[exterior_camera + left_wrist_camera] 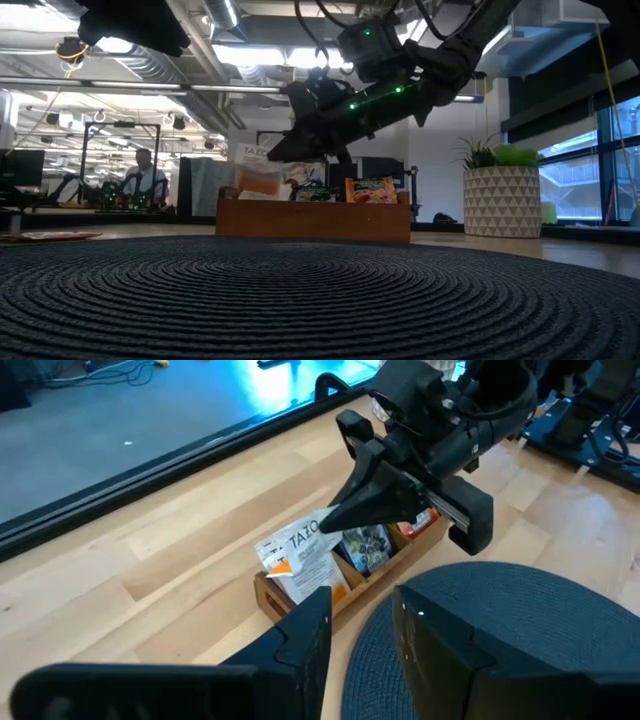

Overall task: Pick & Place Tea
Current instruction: Put the white tea bag into the left of the wooden organizer

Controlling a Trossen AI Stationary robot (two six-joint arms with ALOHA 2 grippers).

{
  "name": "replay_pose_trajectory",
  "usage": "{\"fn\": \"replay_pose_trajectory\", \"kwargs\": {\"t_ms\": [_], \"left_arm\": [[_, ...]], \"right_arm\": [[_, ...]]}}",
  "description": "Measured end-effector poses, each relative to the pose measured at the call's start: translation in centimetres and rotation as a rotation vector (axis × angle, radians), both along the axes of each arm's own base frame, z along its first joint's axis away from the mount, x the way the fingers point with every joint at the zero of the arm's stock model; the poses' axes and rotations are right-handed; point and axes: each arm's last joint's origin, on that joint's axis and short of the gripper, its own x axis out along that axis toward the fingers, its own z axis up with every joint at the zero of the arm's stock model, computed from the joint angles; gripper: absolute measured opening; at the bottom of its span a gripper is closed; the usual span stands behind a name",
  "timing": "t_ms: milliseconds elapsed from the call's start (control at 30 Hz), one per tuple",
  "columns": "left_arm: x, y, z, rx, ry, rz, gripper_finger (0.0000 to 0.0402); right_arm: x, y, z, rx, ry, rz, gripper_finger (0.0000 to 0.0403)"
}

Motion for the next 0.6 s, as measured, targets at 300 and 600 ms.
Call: {"fn": "replay_pose_trajectory", "kwargs": {"t_ms": [300, 600], "left_arm": [[0.0, -0.1, -0.1, -0.073, -0.007, 0.001, 0.0107], [0.1, -0.2, -0.1, -0.090, -0.013, -0.006, 0.0104]], "right_arm": [[0.1, 0.1, 0.6, 0.067, -0.071, -0.035, 0.0005], [0.4, 0.2, 2.1, 0.064, -0.073, -0.001, 0.0005]]}}
